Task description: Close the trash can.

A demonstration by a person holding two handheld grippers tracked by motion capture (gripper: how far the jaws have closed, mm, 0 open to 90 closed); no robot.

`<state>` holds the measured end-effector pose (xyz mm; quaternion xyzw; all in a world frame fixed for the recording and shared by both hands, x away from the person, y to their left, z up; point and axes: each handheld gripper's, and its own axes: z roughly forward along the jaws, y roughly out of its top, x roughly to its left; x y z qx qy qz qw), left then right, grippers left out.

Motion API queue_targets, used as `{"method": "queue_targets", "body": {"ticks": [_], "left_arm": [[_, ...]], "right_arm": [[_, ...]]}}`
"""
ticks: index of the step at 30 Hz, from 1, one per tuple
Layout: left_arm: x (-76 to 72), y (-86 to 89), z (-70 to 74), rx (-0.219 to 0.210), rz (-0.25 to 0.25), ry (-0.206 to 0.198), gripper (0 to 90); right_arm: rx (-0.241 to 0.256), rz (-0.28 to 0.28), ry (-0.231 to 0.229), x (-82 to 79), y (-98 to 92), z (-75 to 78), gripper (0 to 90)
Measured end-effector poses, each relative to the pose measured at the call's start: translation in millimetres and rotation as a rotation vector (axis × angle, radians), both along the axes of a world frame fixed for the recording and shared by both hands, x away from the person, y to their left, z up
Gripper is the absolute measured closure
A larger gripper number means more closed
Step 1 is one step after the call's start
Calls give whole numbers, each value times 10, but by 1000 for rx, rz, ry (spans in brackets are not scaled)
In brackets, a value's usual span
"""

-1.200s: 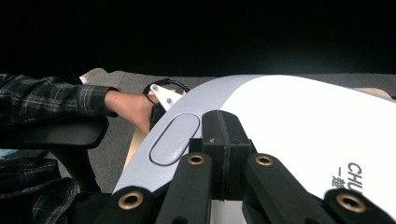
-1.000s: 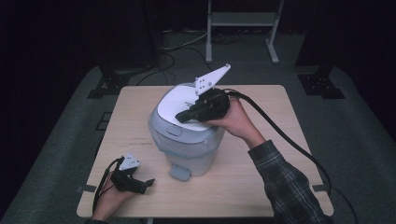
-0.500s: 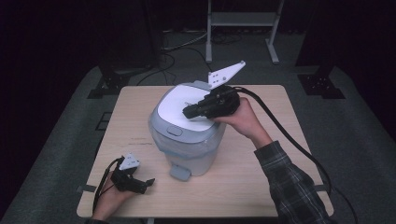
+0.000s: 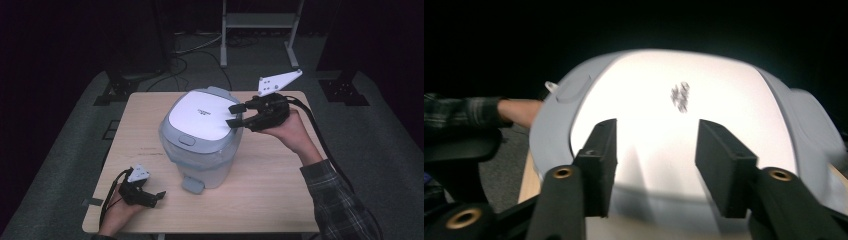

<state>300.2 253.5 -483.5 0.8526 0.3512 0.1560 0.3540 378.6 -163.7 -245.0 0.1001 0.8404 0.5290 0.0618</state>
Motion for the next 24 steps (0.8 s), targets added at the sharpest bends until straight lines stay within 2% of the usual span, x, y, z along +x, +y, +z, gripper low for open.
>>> {"method": "queue_targets", "body": {"ticks": [8, 16, 24], "left_arm": [[0, 0, 0, 0, 0, 0, 0], [0, 0, 0, 0, 0, 0, 0], [0, 0, 0, 0, 0, 0, 0]], "right_arm": [[-8, -94, -2, -100, -280, -204, 317], [-28, -174, 20, -182, -517, -480, 184], [-41, -227, 45, -305, -720, -854, 152]]}}
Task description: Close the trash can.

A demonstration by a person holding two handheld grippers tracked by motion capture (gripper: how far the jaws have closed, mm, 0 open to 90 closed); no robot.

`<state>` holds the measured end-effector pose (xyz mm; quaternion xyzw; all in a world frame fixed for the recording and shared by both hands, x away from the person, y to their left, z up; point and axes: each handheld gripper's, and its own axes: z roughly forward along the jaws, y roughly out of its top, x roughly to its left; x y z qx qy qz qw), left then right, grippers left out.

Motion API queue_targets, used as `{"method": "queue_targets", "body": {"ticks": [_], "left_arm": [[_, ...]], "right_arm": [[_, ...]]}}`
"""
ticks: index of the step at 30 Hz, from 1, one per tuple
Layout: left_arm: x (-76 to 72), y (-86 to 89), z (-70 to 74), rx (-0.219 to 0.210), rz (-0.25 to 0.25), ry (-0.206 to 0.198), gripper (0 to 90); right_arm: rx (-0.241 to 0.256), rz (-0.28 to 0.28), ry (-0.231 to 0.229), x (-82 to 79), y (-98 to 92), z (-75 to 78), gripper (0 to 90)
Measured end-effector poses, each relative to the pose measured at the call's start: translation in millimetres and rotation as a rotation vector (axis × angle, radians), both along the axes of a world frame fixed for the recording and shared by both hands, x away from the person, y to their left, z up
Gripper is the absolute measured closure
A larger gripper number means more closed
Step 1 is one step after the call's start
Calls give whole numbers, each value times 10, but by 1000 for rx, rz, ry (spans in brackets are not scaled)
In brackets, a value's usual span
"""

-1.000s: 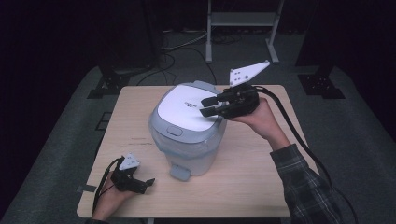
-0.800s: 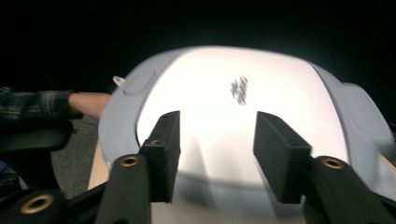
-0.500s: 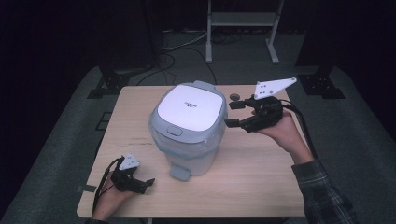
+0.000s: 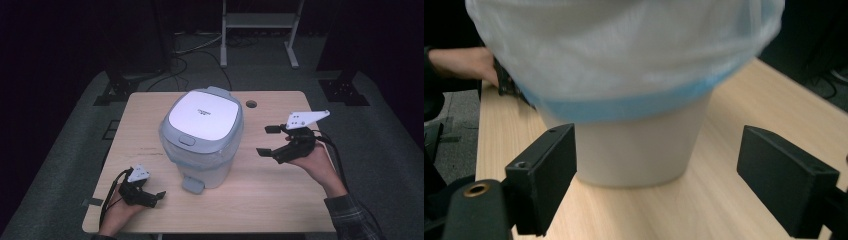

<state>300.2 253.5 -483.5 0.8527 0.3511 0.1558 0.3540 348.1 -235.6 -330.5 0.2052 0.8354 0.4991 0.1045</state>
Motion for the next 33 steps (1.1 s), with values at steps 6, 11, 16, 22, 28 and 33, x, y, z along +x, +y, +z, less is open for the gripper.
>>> {"method": "queue_targets", "body": {"ticks": [6, 11, 16, 22, 28, 33], "left_arm": [[0, 1, 2, 2, -1, 1, 0], [0, 1, 2, 2, -1, 2, 0], [0, 1, 2, 2, -1, 2, 0], [0, 1, 2, 2, -1, 2, 0], [0, -1, 0, -1, 1, 1, 0], [0, -1, 1, -1, 1, 1, 0]], "right_arm": [[-10, -48, 21, -77, -158, -274, 148], [-29, -86, 60, -140, -269, -553, 141], [-73, -127, 114, -149, -407, -785, 123], [-118, -169, 154, -207, -539, -1012, 79], [-171, -224, 183, -281, -604, -1179, 4], [-193, -279, 148, -414, -635, -1334, 0]]}}
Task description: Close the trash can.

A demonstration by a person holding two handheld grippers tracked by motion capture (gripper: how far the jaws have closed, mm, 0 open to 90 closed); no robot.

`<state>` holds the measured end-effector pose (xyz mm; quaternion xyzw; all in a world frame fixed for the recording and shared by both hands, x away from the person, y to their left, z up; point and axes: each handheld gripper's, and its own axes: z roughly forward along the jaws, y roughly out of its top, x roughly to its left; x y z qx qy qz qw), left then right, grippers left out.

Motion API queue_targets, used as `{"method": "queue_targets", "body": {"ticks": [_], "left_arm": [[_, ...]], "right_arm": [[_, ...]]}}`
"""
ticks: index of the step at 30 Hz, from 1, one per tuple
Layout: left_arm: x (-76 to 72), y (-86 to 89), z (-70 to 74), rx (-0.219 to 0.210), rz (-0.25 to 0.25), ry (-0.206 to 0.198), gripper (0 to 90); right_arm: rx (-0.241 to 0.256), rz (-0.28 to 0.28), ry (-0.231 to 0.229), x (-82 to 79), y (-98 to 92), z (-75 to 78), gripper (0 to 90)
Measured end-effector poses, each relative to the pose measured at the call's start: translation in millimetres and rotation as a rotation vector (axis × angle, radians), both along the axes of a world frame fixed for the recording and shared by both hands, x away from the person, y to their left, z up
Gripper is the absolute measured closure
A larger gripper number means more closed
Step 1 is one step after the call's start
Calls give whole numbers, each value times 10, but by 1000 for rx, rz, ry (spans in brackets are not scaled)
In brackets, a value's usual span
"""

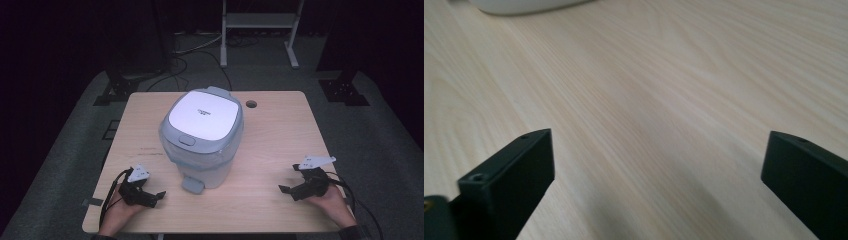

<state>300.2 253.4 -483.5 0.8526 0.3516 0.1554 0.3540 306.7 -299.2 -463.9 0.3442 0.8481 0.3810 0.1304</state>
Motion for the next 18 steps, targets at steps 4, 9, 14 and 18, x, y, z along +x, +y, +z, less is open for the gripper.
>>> {"method": "queue_targets", "body": {"ticks": [4, 9, 14, 18], "left_arm": [[0, 0, 0, 0, 0, 0, 0], [0, 0, 0, 0, 0, 0, 0], [0, 0, 0, 0, 0, 0, 0], [0, 0, 0, 1, 0, 0, 0]], "right_arm": [[-24, -54, -10, -106, -55, -103, 0], [-70, -82, 7, -200, -90, -228, 0], [-49, -76, 5, -208, -118, -249, 0], [-51, -71, 4, -200, -121, -249, 0]]}}
